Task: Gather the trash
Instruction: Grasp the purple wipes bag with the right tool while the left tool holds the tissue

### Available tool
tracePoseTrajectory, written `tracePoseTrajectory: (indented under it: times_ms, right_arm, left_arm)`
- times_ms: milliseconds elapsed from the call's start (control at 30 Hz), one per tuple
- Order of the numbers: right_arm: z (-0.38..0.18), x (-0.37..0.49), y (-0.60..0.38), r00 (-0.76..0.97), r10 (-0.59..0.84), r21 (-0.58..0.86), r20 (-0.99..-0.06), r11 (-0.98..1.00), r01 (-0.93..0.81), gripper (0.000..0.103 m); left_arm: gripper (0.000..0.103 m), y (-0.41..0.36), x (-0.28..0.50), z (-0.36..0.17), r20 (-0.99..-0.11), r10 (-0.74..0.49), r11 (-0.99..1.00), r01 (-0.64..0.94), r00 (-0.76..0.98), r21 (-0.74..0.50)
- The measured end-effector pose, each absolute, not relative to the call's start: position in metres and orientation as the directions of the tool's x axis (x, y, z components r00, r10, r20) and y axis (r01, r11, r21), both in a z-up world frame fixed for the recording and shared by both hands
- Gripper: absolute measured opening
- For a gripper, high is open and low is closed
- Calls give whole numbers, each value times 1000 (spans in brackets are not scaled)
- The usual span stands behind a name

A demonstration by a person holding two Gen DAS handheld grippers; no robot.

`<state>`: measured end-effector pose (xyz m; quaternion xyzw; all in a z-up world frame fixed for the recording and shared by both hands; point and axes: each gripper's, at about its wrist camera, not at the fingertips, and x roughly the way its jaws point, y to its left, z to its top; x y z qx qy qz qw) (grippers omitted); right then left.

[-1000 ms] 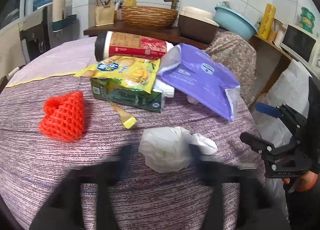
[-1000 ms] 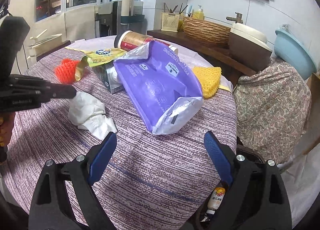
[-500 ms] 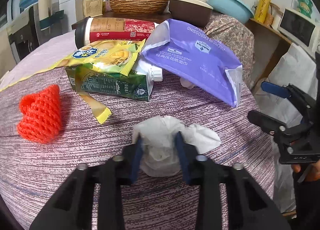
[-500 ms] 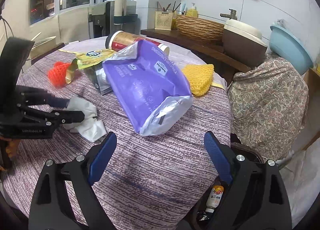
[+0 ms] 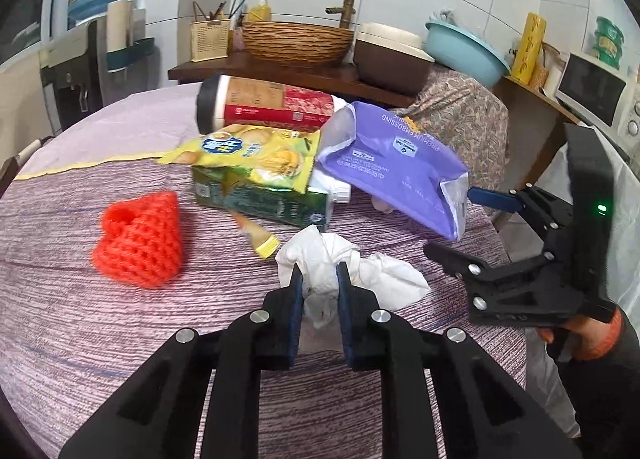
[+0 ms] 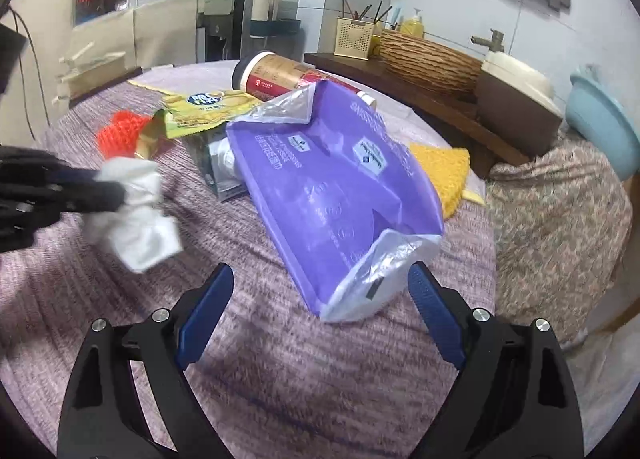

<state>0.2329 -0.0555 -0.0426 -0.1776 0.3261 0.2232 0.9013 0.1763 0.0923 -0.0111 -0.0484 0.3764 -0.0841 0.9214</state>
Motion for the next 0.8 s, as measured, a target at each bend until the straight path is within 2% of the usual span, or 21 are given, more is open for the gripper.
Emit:
tracePoseTrajectory:
  times_ms: [167,200,233,300,333,400,500,600,800]
  right_arm:
    - [-53,254,-49,694,200,-233,-692,848,-476,88]
    - [-55,259,-51,689,193,-226,-698,854,-468,84]
    - [-57,261,-52,685,193,-219,-703,858,-465,78]
    - [-59,265,-56,685,187,-212,-705,865,-454,59]
    - [-59,265,-57,685,190,-206,-704,868,-453,55]
    - [-60,265,-60,666,220,-172,-713,865,-470,28]
    - [-63,261,-60,651,237,-163,-721,855,-493,15]
    - [-66,257,-62,632,278,-125,-723,847,-516,8]
    - [-59,247,-64,621,332,-92,-709,831,-549,7]
  left_arm:
    - [17,96,176,-16,-695,-194,980,104,693,-171]
    - [17,97,177,-17,-696,-196,980,105,691,-172]
    - [17,97,177,-17,-698,-197,979,105,689,-173]
    - [17,96,178,-18,-697,-201,978,106,688,-177]
    - [17,96,178,-18,-698,-202,978,107,687,-178]
    - [17,95,179,-19,-699,-205,977,108,684,-181]
    - [17,96,181,-21,-701,-219,974,111,679,-197]
    - [17,96,180,-21,-700,-219,974,111,679,-198]
    - [17,95,179,-21,-699,-220,974,111,681,-199]
